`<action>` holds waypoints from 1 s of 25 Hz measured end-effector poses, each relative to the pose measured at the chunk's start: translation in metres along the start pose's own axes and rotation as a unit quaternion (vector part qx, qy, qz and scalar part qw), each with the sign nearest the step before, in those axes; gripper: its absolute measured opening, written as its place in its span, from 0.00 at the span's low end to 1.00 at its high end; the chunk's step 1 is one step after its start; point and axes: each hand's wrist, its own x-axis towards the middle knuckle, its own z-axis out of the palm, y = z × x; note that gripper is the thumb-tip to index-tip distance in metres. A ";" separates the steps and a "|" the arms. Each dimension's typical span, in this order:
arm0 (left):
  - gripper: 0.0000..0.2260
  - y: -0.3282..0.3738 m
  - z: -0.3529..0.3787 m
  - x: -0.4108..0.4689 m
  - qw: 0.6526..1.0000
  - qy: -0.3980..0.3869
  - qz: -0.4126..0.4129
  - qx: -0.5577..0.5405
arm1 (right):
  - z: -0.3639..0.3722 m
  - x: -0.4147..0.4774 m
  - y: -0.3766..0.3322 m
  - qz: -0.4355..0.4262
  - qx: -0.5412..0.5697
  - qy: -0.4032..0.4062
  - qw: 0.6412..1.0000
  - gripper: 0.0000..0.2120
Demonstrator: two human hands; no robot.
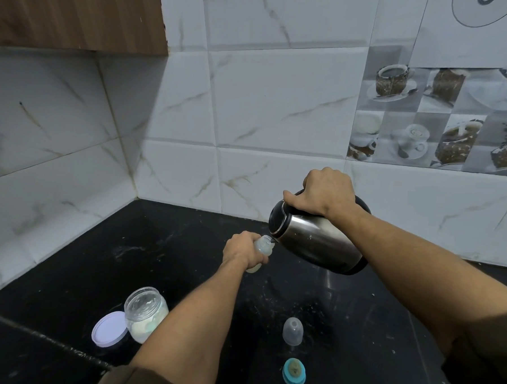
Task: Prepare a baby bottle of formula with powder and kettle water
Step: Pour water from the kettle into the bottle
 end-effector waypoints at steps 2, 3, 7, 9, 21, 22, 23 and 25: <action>0.23 0.000 0.000 0.000 1.000 -0.001 0.002 0.003 | 0.000 0.000 0.000 0.001 -0.001 0.000 1.000 0.28; 0.22 0.000 0.001 0.000 1.000 -0.002 0.003 0.004 | 0.000 -0.001 0.000 0.000 -0.002 -0.001 1.000 0.28; 0.23 0.000 0.001 0.001 1.000 -0.005 0.003 0.005 | 0.000 -0.001 0.000 0.001 -0.002 -0.001 1.000 0.28; 0.23 0.000 0.000 0.001 1.000 -0.003 0.003 0.005 | 0.000 0.000 0.000 0.002 -0.002 -0.001 1.000 0.28; 0.19 0.000 0.001 0.001 1.000 0.000 0.002 0.003 | 0.001 0.000 -0.001 0.001 -0.005 -0.003 1.000 0.28; 0.19 0.000 0.001 0.001 1.000 -0.002 0.003 0.002 | 0.001 -0.001 -0.001 0.001 -0.005 -0.003 1.000 0.28; 0.19 0.000 0.001 0.001 1.000 -0.003 0.003 0.000 | 0.001 0.000 -0.001 0.002 -0.004 -0.003 1.000 0.28; 0.19 0.000 0.000 0.001 1.000 -0.001 0.003 -0.001 | 0.002 0.000 0.000 0.003 -0.002 -0.003 1.000 0.29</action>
